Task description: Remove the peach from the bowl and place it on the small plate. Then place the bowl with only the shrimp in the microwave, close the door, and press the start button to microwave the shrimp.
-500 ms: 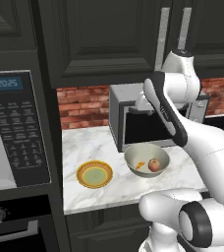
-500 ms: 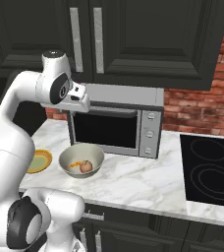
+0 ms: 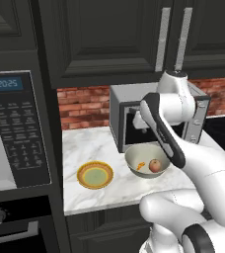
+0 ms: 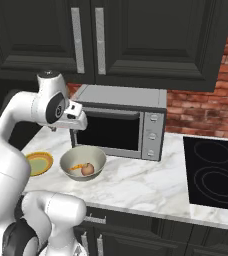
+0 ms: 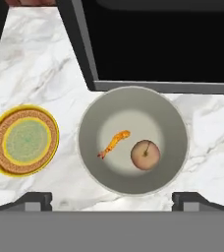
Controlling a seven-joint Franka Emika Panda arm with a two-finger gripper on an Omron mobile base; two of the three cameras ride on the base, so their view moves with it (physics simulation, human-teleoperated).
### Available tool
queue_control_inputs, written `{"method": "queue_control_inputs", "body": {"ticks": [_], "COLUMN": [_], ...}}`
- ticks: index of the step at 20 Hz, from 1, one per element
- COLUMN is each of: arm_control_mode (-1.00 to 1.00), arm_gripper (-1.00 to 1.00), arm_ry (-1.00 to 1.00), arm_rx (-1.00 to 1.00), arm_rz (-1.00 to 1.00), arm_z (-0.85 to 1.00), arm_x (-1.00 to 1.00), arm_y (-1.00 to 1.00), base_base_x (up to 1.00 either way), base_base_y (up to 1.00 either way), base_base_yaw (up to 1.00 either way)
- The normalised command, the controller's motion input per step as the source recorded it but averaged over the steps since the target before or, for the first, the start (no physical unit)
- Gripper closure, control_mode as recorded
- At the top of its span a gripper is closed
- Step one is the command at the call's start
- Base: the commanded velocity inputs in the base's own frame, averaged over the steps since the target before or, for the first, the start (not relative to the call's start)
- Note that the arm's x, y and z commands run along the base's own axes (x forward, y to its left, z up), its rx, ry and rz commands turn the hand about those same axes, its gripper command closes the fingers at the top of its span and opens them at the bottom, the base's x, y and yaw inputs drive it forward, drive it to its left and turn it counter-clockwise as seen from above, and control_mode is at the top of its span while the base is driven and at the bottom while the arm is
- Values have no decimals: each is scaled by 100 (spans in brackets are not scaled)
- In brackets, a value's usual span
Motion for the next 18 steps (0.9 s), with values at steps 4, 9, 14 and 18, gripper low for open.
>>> {"method": "queue_control_inputs", "body": {"ticks": [4, 9, 14, 18], "arm_control_mode": [-100, -100, -100, -100], "arm_gripper": [-100, -100, -100, -100], "arm_ry": [21, 19, 18, 6], "arm_rx": [1, 3, -3, -6], "arm_rz": [-4, -7, 0, 0], "arm_z": [-96, -55, -84, -58], "arm_x": [3, 8, 36, 19], "arm_y": [-57, -55, -3, 0], "base_base_x": [0, 0, 0, 0], "base_base_y": [0, 0, 0, 0], "base_base_yaw": [0, 0, 0, 0]}}
